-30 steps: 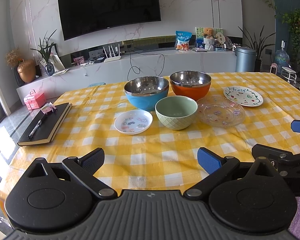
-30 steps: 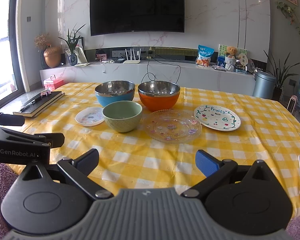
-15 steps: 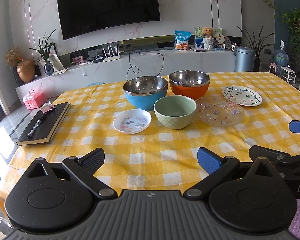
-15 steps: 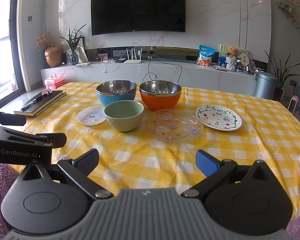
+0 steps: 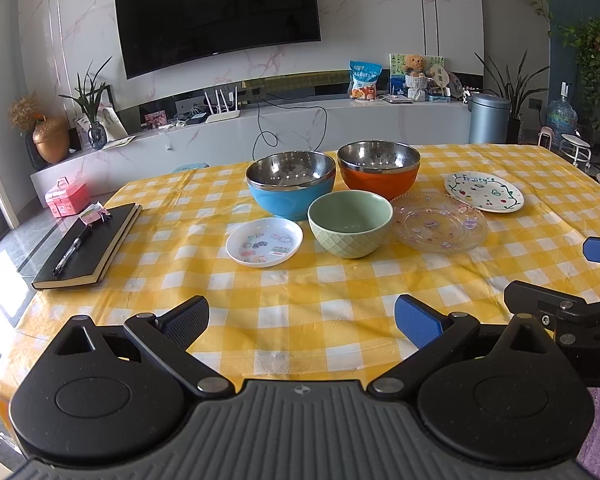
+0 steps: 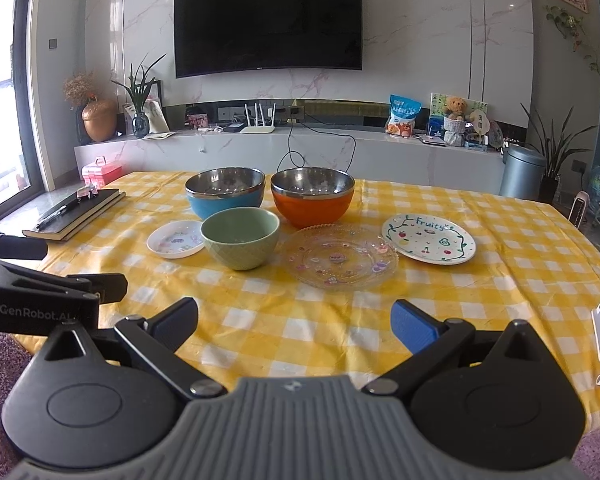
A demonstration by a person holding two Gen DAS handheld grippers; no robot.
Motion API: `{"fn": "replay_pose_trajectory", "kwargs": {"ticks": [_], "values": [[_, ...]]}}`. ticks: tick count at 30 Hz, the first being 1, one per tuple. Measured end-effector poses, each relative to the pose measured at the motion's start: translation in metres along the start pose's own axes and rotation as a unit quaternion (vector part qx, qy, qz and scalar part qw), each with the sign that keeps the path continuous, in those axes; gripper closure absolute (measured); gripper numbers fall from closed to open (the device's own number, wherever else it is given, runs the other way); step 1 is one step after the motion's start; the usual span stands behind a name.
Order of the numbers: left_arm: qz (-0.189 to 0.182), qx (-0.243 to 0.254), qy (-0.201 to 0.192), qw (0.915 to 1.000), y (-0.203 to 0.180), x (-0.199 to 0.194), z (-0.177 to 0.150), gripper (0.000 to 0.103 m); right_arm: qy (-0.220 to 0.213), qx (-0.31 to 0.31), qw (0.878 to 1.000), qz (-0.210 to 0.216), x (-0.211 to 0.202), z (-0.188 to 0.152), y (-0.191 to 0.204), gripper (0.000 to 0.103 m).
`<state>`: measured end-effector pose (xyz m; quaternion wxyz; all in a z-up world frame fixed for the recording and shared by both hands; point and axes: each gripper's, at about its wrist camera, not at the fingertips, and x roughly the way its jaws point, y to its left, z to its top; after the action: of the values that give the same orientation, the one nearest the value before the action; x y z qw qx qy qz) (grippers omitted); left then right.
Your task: Organize plates and bowls
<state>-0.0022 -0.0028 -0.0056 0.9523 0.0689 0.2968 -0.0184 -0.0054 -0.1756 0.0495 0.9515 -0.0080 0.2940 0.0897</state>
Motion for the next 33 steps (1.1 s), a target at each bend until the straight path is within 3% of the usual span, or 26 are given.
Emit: {"fn": "replay_pose_trajectory", "kwargs": {"ticks": [5,12,14,17,22,27,30,33], "values": [[-0.011,-0.008,-0.005,0.9999,-0.004,-0.002,-0.001,0.000,0.004,0.002,1.000,-0.003,0.003,0.001,-0.001,0.003],[-0.041,-0.058,0.001,0.9975,0.007,0.001,0.006,0.001,0.017,0.020,1.000,-0.002,0.013,0.005,-0.004,0.003],[-0.044,-0.072,0.009,0.9964,0.012,0.005,0.009,0.013,0.016,0.021,1.000,-0.002,0.015,0.006,-0.004,0.005],[-0.055,-0.090,0.020,0.9942,0.018,0.013,0.012,0.018,0.017,0.019,1.000,0.001,0.021,0.008,-0.004,0.016],[-0.061,-0.100,0.022,0.9929,0.022,0.023,0.018,0.038,0.025,0.018,0.999,0.011,0.035,0.014,-0.001,0.027],[-0.061,-0.105,0.030,0.9921,0.026,0.037,0.023,0.049,0.038,0.029,0.998,0.028,0.054,0.021,0.004,0.035],[-0.058,-0.110,0.032,0.9917,0.028,0.046,0.025,0.049,0.042,0.026,0.998,0.034,0.067,0.024,0.013,0.039],[-0.076,-0.115,0.040,0.9896,0.029,0.053,0.026,0.052,0.050,0.034,0.998,0.034,0.081,0.027,0.017,0.043]]}}
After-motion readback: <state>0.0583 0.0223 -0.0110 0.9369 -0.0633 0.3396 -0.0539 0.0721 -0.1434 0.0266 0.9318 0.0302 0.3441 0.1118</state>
